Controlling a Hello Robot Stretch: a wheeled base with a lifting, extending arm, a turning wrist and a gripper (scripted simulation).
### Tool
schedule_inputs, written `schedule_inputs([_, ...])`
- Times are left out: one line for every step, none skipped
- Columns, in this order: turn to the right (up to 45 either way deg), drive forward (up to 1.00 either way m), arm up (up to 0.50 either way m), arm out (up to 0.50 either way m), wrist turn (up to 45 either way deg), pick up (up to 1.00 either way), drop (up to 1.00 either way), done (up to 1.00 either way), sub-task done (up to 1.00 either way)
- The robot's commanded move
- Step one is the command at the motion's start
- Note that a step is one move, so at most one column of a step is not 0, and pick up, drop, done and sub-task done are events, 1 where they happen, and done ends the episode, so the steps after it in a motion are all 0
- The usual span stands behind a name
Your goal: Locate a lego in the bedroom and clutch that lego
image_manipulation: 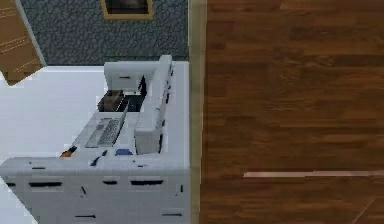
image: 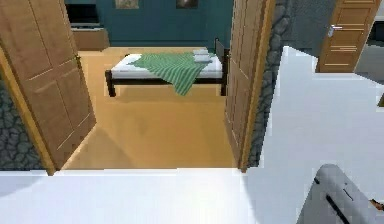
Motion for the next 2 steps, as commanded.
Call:
schedule_inputs([0.0, 0.30, 0.00, 0.00, 0.0, 0.00, 0.00, 0.00, 0.00])
schedule_inputs([-15.0, 0.00, 0.00, 0.00, 0.0, 0.00, 0.00, 0.00, 0.00])
